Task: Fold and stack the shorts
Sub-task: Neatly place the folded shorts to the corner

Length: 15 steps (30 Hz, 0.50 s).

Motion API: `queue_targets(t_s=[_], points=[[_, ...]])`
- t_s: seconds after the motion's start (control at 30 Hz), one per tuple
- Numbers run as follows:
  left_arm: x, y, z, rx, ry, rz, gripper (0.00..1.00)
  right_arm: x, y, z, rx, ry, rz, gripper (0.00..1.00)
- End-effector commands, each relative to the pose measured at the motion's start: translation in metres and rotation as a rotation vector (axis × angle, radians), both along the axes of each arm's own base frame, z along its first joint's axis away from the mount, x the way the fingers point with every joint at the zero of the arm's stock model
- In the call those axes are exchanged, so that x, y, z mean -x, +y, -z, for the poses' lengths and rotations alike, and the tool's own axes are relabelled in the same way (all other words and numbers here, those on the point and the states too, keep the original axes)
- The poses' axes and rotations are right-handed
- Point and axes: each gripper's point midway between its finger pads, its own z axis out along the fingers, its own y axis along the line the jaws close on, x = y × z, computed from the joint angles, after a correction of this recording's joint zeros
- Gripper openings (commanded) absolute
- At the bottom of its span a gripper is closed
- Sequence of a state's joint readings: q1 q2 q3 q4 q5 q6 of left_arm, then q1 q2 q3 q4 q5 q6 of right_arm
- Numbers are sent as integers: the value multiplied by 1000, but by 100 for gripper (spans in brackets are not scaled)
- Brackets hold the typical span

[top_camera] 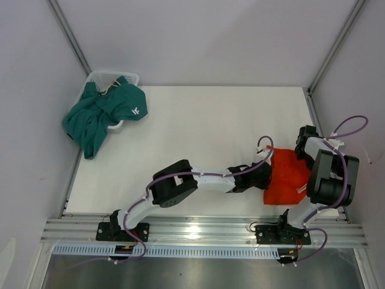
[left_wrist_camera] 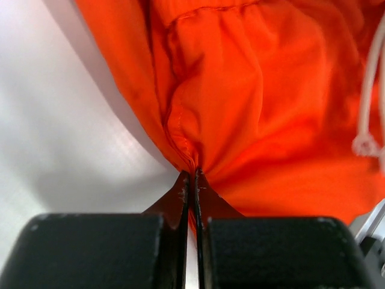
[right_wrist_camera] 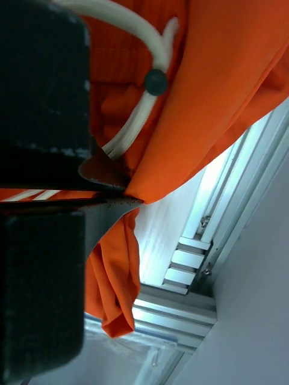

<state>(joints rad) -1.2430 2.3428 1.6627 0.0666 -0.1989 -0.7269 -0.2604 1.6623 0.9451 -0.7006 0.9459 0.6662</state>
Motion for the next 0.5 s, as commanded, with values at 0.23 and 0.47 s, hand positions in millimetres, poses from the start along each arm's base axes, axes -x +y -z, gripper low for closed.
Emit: queue_targets(t_s=[0.23, 0.47], points=[[13, -48, -24, 114, -61, 40, 0, -32, -37, -17, 2, -198, -2, 1], [23, -50, -40, 144, -71, 63, 25, -37, -32, -16, -36, -203, -17, 34]])
